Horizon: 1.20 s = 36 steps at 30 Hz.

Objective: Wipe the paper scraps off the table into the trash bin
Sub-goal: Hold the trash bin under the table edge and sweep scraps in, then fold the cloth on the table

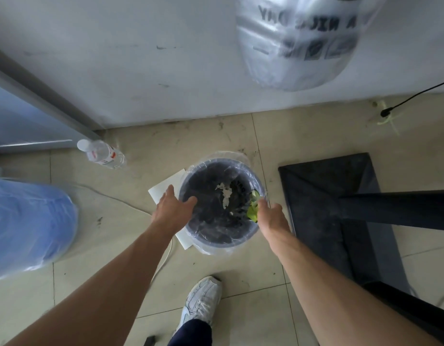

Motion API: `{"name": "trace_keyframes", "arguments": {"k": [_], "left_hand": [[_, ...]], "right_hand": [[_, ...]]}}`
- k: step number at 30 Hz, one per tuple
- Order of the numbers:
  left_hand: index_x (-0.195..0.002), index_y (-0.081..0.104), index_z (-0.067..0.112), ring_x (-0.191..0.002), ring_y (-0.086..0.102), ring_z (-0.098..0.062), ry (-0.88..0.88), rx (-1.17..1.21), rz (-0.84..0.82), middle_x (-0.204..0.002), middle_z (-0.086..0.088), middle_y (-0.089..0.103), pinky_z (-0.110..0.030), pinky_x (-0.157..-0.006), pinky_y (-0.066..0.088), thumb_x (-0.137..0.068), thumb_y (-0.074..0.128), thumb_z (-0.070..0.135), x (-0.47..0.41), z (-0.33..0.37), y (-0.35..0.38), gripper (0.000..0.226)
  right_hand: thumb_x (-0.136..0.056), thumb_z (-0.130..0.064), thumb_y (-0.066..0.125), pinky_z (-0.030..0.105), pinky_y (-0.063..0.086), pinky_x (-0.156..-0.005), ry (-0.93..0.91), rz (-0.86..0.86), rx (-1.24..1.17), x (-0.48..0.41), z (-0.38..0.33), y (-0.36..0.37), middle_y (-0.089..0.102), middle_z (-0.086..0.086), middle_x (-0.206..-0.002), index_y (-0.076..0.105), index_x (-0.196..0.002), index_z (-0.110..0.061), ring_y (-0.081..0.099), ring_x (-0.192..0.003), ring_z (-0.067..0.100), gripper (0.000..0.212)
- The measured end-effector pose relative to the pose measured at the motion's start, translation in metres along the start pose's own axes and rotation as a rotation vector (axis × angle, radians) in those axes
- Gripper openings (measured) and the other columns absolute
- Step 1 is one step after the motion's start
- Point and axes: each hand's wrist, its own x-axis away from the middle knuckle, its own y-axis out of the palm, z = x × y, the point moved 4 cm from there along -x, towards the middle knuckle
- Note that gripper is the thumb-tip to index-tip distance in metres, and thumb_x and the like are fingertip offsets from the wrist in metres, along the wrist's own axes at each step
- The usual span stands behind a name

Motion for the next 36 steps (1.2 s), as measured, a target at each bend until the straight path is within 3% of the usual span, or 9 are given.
{"name": "trace_keyframes", "arguments": {"k": [4, 9, 13, 17, 21, 26, 32, 34, 36], "left_hand": [[-0.151, 0.041, 0.016, -0.129, 0.052, -0.033, 0.102, 0.006, -0.033, -0.145, -0.01, 0.054, -0.042, -0.105, 0.043, -0.1, 0.055, 0.035, 0.054, 0.048, -0.025, 0.056], [-0.139, 0.057, 0.016, -0.118, 0.055, -0.028, 0.168, 0.137, -0.103, -0.128, -0.006, 0.059, -0.036, -0.102, 0.04, -0.098, 0.058, 0.032, 0.156, 0.116, -0.081, 0.045], [-0.114, 0.069, 0.013, -0.102, 0.063, -0.03, 0.172, 0.296, -0.143, -0.112, -0.014, 0.069, -0.041, -0.091, 0.049, -0.071, 0.06, 0.046, 0.229, 0.146, -0.118, 0.055], [-0.069, 0.068, 0.022, -0.089, 0.06, -0.025, 0.23, 0.404, -0.133, -0.081, 0.0, 0.061, -0.037, -0.085, 0.046, -0.068, 0.057, 0.035, 0.314, 0.177, -0.144, 0.016], [-0.091, 0.071, 0.016, -0.085, 0.067, -0.025, 0.337, 0.402, -0.07, -0.079, 0.002, 0.067, -0.035, -0.082, 0.05, -0.07, 0.06, 0.034, 0.382, 0.217, -0.162, 0.03], [-0.092, 0.067, 0.018, -0.091, 0.074, -0.023, 0.556, 0.338, 0.104, -0.09, 0.001, 0.073, -0.042, -0.083, 0.059, -0.086, 0.054, 0.031, 0.469, 0.277, -0.192, 0.02], [-0.083, 0.063, 0.017, -0.078, 0.068, -0.022, 0.742, 0.333, -0.035, -0.078, -0.002, 0.065, -0.033, -0.07, 0.048, -0.082, 0.056, 0.025, 0.557, 0.321, -0.169, 0.011], [-0.083, 0.062, 0.016, -0.077, 0.066, -0.021, 0.759, 0.338, -0.092, -0.08, -0.004, 0.067, -0.036, -0.071, 0.047, -0.076, 0.054, 0.029, 0.579, 0.329, -0.153, 0.017], [-0.085, 0.062, 0.016, -0.081, 0.068, -0.021, 0.78, 0.322, -0.141, -0.088, -0.005, 0.07, -0.036, -0.074, 0.05, -0.084, 0.057, 0.026, 0.597, 0.335, -0.132, 0.011]], "right_hand": [[-0.1, -0.051, 0.029, 0.042, 0.042, -0.101, -0.059, 0.008, -0.052, 0.055, -0.032, -0.031, 0.051, 0.017, -0.139, 0.041, -0.145, -0.008, 0.053, -0.121, 0.032, 0.063], [-0.097, -0.056, 0.031, 0.044, 0.041, -0.106, -0.129, -0.101, -0.171, 0.176, -0.076, -0.09, 0.05, 0.013, -0.141, 0.041, -0.145, -0.015, 0.05, -0.125, 0.03, 0.064], [-0.098, -0.056, 0.031, 0.039, 0.037, -0.105, -0.212, -0.121, -0.265, 0.268, -0.106, -0.153, 0.048, 0.007, -0.144, 0.04, -0.147, -0.019, 0.047, -0.13, 0.027, 0.062], [-0.092, -0.066, 0.033, 0.052, 0.037, -0.11, -0.293, -0.164, -0.349, 0.341, -0.124, -0.215, 0.047, 0.007, -0.148, 0.038, -0.147, -0.022, 0.049, -0.129, 0.028, 0.071], [-0.1, -0.057, 0.034, 0.044, 0.046, -0.099, -0.387, -0.162, -0.437, 0.401, -0.131, -0.274, 0.052, 0.009, -0.141, 0.036, -0.148, -0.02, 0.057, -0.117, 0.028, 0.061], [-0.101, -0.057, 0.033, 0.041, 0.047, -0.098, -0.507, -0.167, -0.471, 0.461, -0.127, -0.339, 0.055, 0.007, -0.136, 0.04, -0.144, -0.02, 0.059, -0.108, 0.026, 0.057], [-0.103, -0.05, 0.037, 0.046, 0.046, -0.103, -0.56, -0.071, -0.611, 0.509, -0.09, -0.413, 0.054, 0.011, -0.14, 0.04, -0.145, -0.018, 0.058, -0.12, 0.031, 0.053], [-0.103, -0.047, 0.037, 0.047, 0.046, -0.104, -0.583, -0.023, -0.628, 0.523, -0.07, -0.433, 0.055, 0.013, -0.138, 0.045, -0.135, -0.02, 0.058, -0.12, 0.032, 0.043], [-0.102, -0.048, 0.038, 0.051, 0.046, -0.104, -0.608, 0.035, -0.613, 0.534, -0.048, -0.45, 0.056, 0.017, -0.136, 0.048, -0.128, -0.019, 0.059, -0.12, 0.033, 0.039]]}}
